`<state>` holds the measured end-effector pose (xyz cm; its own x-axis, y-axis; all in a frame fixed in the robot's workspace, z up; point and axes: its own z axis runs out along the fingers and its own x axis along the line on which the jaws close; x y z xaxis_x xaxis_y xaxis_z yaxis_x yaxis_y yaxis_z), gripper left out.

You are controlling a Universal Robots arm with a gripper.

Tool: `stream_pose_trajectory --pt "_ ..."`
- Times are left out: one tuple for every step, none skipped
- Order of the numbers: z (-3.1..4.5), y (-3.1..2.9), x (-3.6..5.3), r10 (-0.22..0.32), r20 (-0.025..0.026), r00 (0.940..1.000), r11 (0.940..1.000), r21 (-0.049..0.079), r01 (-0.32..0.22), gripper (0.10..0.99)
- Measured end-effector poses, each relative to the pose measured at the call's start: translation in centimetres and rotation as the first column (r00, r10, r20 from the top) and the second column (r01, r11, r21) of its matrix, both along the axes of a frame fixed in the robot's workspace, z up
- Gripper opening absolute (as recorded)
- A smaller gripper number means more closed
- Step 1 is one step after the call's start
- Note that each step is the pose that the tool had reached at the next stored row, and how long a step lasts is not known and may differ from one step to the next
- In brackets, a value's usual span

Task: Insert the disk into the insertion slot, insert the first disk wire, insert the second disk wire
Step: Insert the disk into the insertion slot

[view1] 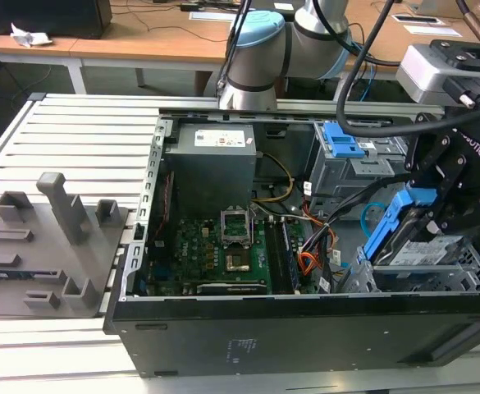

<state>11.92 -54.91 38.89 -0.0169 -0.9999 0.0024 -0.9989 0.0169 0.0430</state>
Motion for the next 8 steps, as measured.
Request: stream_pose_trajectory --pt "0.0 0.0 0.0 0.0 0.0 1.0 1.0 0.0 0.0 0.439" --pt "0.0 0.0 0.01 0.0 0.0 1.0 1.0 0.0 0.0 0.439" --pt "-0.01 0.0 0.0 0.0 -0.0001 1.0 1.0 0.0 0.0 0.439" --pt "-0.01 0.0 0.0 0.0 0.0 1.0 1.0 0.0 0.0 0.439" --pt "-0.01 0.0 0.0 0.0 -0.0001 1.0 1.0 0.0 0.0 0.439" --pt "-0.01 0.0 0.0 0.0 0.0 1.0 1.0 0.0 0.0 0.439" --pt "-0.02 0.0 0.0 0.0 0.0 1.0 1.0 0.0 0.0 0.439" --pt "-0.02 0.0 0.0 0.0 0.0 1.0 1.0 0.0 0.0 0.361"
